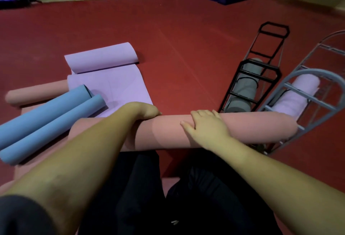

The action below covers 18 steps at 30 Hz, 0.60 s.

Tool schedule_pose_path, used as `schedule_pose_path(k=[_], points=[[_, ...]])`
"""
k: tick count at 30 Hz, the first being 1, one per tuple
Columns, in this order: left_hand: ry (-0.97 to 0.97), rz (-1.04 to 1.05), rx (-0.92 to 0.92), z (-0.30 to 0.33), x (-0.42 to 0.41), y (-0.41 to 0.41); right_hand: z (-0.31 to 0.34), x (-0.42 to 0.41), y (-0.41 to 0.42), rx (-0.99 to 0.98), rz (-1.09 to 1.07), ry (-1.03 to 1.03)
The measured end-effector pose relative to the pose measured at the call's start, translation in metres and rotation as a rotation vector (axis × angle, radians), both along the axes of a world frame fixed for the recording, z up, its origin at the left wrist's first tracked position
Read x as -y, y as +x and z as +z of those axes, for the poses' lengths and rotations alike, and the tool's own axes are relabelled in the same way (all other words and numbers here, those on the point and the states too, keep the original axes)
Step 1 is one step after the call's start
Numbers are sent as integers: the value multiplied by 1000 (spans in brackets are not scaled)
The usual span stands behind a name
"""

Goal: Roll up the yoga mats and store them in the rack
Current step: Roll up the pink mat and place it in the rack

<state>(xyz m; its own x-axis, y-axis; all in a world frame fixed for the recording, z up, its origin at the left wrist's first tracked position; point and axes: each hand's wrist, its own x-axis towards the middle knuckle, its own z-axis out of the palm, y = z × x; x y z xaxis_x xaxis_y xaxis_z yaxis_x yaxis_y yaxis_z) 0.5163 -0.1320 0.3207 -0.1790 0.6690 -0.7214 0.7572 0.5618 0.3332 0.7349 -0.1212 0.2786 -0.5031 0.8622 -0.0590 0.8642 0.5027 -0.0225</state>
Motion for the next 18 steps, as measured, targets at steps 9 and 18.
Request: schedule_pose_path(k=[9, 18], points=[[362, -98, -323, -24, -1, -7, -8, -14, -14, 31, -47, 121], [694, -205, -671, -66, 61, 9, -3, -39, -23, 8, -33, 10]])
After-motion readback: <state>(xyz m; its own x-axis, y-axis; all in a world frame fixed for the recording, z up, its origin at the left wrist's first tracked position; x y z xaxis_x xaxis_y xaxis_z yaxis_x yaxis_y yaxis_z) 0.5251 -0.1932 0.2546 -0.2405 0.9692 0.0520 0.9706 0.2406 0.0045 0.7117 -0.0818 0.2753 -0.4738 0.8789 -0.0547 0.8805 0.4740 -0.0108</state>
